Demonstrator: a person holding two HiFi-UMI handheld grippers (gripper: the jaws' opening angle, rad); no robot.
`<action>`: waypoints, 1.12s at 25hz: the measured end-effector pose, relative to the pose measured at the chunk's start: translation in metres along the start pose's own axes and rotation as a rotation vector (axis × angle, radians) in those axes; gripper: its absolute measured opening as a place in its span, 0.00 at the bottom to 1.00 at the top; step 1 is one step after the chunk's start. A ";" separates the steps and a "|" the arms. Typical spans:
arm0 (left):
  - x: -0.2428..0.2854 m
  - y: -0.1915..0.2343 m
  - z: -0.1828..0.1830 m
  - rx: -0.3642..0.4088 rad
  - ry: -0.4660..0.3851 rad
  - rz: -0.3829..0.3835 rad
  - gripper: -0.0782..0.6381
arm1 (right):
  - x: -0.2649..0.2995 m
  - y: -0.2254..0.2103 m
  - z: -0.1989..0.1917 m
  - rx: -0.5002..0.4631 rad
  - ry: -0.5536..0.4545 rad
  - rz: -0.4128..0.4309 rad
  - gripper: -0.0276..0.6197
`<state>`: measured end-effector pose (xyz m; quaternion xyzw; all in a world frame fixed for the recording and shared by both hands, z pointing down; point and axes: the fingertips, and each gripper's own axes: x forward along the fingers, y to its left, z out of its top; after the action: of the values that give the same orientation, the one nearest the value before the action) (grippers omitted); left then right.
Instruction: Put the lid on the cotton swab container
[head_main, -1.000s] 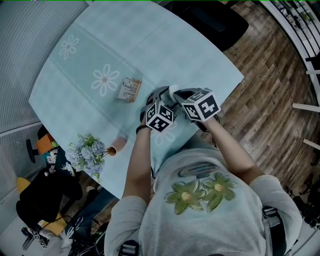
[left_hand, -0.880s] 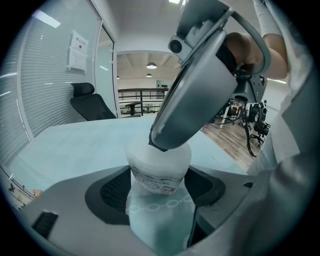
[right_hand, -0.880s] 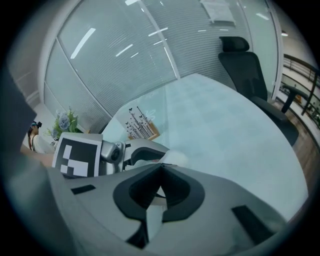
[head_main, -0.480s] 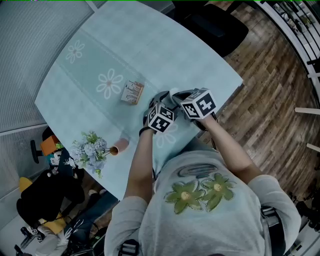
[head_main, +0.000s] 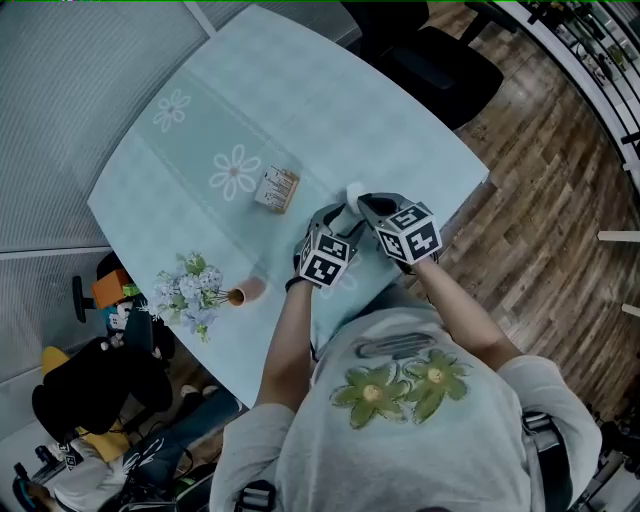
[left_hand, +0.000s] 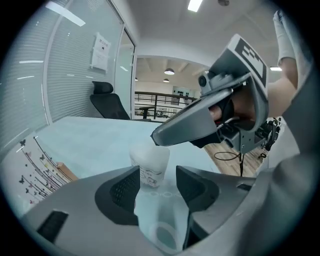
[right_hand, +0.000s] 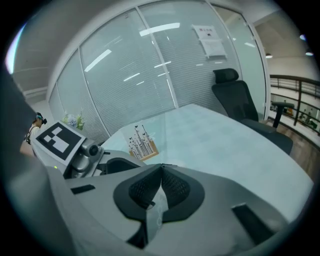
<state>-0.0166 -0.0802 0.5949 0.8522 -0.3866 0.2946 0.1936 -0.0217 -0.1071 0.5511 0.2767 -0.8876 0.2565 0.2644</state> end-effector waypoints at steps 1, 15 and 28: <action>-0.005 0.000 0.004 -0.008 -0.020 0.015 0.42 | -0.005 -0.001 0.004 -0.012 -0.029 -0.016 0.04; -0.084 -0.008 0.057 -0.132 -0.236 0.227 0.11 | -0.071 0.033 0.024 -0.037 -0.253 -0.003 0.04; -0.131 -0.047 0.081 -0.117 -0.386 0.321 0.11 | -0.124 0.061 0.020 -0.072 -0.363 -0.008 0.04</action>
<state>-0.0207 -0.0241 0.4442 0.8078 -0.5630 0.1306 0.1160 0.0216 -0.0314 0.4417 0.3124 -0.9282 0.1692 0.1108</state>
